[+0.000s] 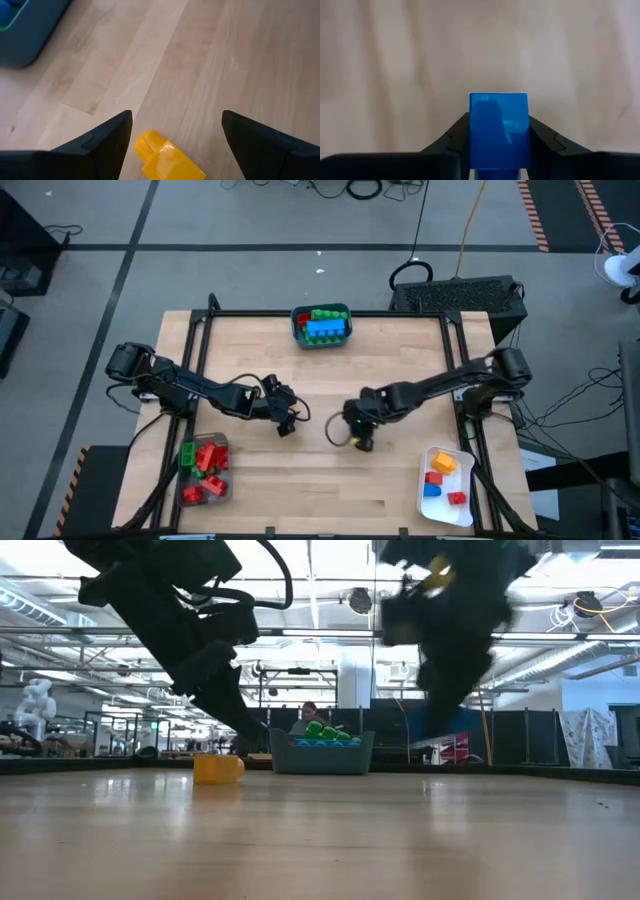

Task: Sort blocks by size
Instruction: Put the blue game piece into the white container

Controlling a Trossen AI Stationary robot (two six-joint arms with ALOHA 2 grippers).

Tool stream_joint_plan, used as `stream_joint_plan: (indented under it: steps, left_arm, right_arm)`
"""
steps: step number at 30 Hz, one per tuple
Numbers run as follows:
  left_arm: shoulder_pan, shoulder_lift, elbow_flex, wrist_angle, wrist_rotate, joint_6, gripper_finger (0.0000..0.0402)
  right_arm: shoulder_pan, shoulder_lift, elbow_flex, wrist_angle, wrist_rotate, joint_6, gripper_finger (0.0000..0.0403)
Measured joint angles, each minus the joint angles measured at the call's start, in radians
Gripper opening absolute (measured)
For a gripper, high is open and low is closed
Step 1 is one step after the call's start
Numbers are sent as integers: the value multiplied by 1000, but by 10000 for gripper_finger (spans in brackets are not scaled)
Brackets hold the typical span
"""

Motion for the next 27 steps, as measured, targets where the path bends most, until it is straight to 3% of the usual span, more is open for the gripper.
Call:
stream_joint_plan:
  steps: [8,16,27]
  left_arm:
    - [1,0,0,36,-2,-1,311]
    - [1,0,6,43,-1,-3,311]
    - [0,0,7,69,2,-3,311]
  right_arm:
    - [127,-190,0,-249,-135,98,111]
    - [302,-320,0,-437,-264,341,112]
    - [605,-344,0,-432,-292,722,111]
